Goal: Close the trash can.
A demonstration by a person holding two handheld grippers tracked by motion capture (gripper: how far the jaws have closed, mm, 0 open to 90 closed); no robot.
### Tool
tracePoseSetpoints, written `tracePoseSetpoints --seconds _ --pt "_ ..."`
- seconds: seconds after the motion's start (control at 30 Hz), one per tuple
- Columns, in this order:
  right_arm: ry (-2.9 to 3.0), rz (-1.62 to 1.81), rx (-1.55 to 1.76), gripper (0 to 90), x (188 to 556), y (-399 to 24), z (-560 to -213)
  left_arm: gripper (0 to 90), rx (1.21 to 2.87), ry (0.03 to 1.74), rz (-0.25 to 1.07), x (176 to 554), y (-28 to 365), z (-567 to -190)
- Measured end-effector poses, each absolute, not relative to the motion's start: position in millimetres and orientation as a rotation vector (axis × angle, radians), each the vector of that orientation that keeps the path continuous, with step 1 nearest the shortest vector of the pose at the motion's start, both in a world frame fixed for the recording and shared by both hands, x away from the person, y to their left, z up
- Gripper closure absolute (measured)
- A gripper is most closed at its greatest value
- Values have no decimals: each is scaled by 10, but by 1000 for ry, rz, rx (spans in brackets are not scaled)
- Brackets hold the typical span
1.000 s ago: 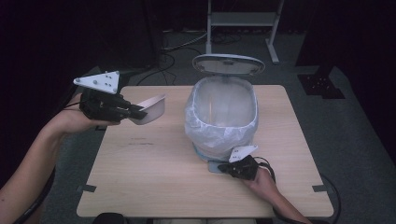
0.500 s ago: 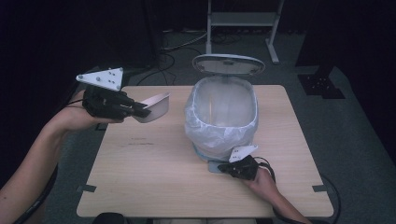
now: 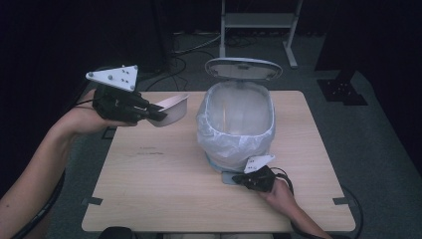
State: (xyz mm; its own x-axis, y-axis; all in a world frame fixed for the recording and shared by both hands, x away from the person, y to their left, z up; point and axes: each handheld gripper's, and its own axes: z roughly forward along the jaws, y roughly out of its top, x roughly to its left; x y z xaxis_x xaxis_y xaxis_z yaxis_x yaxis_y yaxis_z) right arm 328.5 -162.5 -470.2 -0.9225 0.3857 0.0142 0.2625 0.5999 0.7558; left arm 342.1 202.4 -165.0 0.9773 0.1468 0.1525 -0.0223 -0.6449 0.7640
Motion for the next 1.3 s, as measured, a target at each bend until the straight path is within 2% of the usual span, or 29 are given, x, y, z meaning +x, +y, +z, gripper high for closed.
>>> tracePoseSetpoints --seconds 1.3 --pt "2671 1228 540 900 3285 -1626 -4702 835 2291 -32 223 3514 1419 -1493"
